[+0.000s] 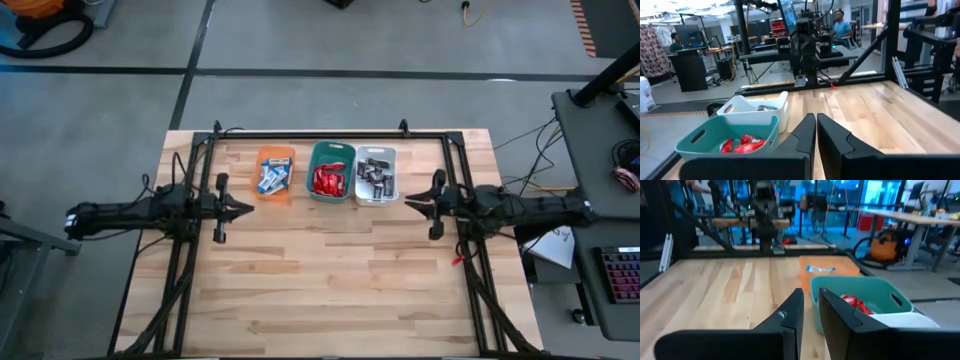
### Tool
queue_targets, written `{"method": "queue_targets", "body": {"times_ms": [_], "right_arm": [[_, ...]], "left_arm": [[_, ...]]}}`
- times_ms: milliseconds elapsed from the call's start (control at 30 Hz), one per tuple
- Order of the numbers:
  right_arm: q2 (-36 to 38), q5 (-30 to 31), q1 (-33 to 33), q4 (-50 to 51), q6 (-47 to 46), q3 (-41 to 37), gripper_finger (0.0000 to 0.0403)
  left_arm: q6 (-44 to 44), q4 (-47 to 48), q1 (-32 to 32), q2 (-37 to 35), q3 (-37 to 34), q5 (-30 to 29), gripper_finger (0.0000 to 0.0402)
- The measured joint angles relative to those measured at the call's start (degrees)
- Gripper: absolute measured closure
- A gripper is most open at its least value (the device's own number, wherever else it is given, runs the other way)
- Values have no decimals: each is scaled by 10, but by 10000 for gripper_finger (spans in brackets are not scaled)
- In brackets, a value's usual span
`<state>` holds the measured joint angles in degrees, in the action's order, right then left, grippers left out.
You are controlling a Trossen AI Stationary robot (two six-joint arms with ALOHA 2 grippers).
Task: Organize candy in baskets
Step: Return to Home Position
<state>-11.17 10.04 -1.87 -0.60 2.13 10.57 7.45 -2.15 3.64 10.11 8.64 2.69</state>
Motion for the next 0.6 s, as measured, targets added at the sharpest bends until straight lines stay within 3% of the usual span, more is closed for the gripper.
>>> {"method": "queue_targets", "body": {"times_ms": [367,600], "right_arm": [[108,0,0,74,0,-7,351],[107,0,0,67,-5,-37,351]], "left_arm": [[-20,-23,0,-84,-57,0,401],[-41,-27,0,-98,-80,-1,402]]}}
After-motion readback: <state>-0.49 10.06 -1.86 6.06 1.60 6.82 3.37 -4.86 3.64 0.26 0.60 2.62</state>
